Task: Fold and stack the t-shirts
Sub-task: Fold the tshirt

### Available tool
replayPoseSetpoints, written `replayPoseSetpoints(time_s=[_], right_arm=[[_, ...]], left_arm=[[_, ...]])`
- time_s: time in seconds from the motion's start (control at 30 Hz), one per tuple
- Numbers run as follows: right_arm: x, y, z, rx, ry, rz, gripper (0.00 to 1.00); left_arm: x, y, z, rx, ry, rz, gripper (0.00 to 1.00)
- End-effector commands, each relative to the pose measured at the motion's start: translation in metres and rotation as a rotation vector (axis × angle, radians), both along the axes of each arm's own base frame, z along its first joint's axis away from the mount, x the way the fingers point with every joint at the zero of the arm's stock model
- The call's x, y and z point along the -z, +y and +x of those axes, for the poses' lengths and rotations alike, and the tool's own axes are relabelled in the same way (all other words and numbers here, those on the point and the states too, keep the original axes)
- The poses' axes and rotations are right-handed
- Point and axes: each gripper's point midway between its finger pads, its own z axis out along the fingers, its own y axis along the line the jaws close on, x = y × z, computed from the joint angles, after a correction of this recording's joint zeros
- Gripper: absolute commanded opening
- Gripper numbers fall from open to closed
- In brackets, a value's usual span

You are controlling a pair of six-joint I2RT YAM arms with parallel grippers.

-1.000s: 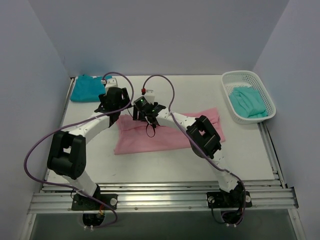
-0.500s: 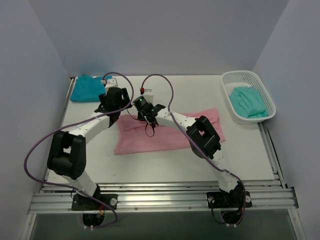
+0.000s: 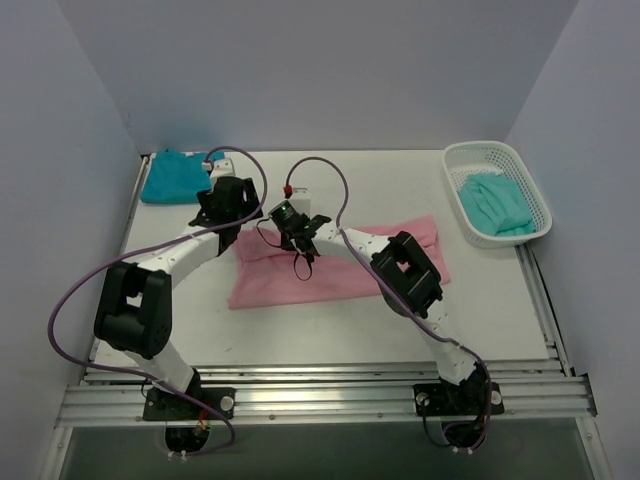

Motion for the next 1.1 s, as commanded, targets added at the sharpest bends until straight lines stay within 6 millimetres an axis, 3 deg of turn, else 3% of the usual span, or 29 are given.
replayPoseSetpoints(time_s=[0.0,0.17,0.47,0.6,0.73,0.77,0.8,0.83,0.9,0.93,1.07], right_arm=[[-0.038,-0.002,-0.014,0.009,-0.050,0.010,0.00],[-0.046,-0.013,-0.034,0.014,-0.066,-0.014,0.00],[-0.087,-0.016,-0.068,0.004,-0.123,-0.004,0.00],[-0.089,-0.021,-0.086,0.006,-0.127,-0.006,0.00],[-0.073,-0.032,-0.100,0.014,-0.113,-0.025,0.00],[-0.068,-0.035,-0.099,0.021,-0.109,-0.043,0.10],[-0.065,-0.038,-0.097,0.028,-0.105,-0.060,0.29],[-0.064,-0.041,-0.094,0.039,-0.115,-0.076,0.67],[-0.066,-0.041,-0.086,0.048,-0.132,-0.100,0.94],[-0.067,-0.041,-0.082,0.051,-0.138,-0.108,0.98],[-0.068,-0.041,-0.056,0.068,-0.144,-0.111,0.99]], left_arm=[[-0.027,0.002,0.005,-0.008,-0.082,-0.031,0.94],[-0.028,0.000,0.005,-0.002,-0.086,-0.039,0.95],[-0.029,-0.003,0.003,0.007,-0.092,-0.057,0.95],[-0.028,-0.003,0.003,0.006,-0.088,-0.053,0.95],[-0.025,-0.006,0.005,0.017,-0.081,-0.056,0.95],[-0.027,-0.007,0.007,0.020,-0.084,-0.058,0.95],[-0.025,-0.008,0.008,0.023,-0.079,-0.061,0.95],[-0.024,-0.010,0.009,0.029,-0.078,-0.065,0.95],[-0.026,-0.012,0.009,0.034,-0.080,-0.070,0.95],[-0.026,-0.012,0.010,0.033,-0.082,-0.072,0.95],[-0.027,-0.011,0.009,0.033,-0.083,-0.066,0.95]])
